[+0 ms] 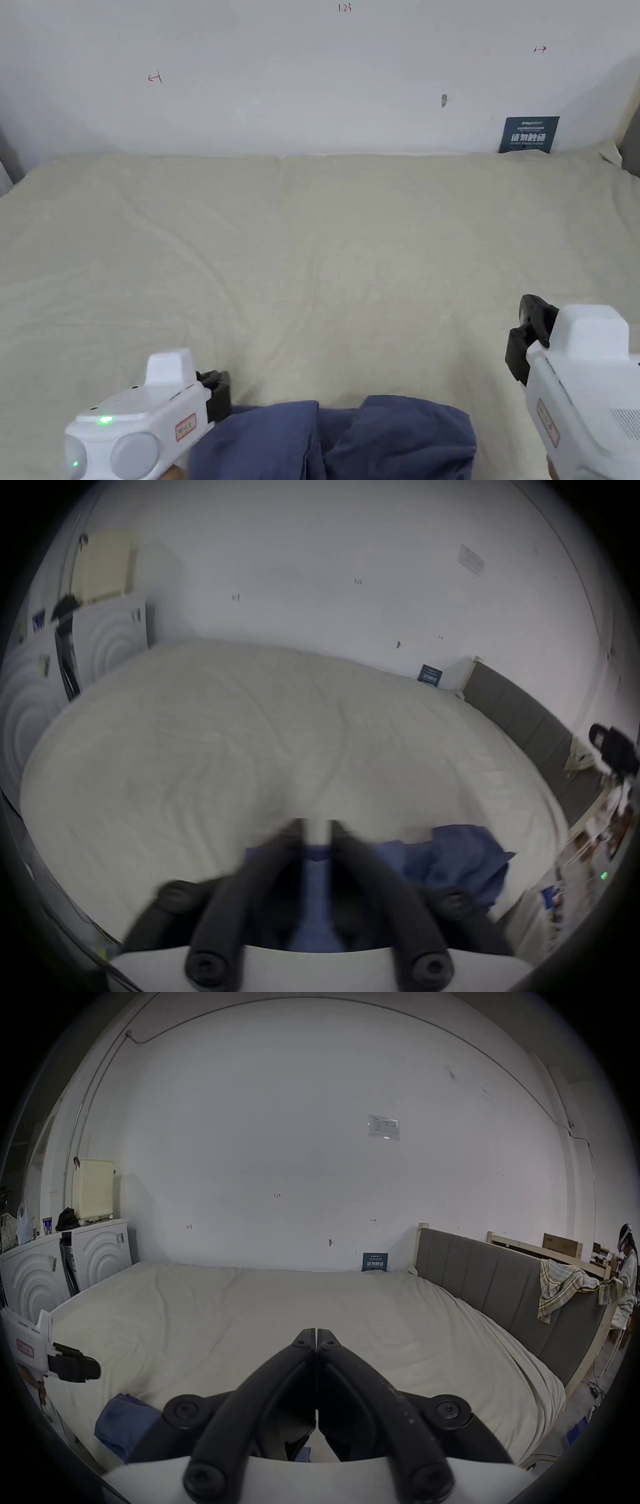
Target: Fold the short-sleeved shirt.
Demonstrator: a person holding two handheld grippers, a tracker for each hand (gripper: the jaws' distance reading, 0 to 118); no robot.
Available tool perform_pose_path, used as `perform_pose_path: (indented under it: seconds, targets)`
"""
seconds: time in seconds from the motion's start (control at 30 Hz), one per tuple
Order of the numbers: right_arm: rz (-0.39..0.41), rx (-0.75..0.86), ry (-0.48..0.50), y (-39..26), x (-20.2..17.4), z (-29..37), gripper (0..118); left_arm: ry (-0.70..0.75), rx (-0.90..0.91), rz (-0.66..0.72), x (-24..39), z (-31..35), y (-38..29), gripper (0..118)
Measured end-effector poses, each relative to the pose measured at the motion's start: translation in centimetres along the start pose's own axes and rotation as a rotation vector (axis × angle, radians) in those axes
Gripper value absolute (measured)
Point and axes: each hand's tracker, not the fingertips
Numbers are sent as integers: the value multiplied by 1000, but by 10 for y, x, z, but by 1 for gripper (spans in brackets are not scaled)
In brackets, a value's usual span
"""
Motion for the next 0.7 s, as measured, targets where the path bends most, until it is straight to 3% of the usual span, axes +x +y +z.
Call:
perform_pose_path:
  seconds: [0.27,0.63,0.7]
  targets:
    - [0,-9,9,-1,-3,0,2,-38,-57,-47,12,-21,-43,0]
    - [-8,-33,-21,-8,13,1,2,-124,-315,-74,82,-80,-105,0]
    - [-11,-39,-27,-9,16,2,2,-95,-221,-97,85,-75,-111,0]
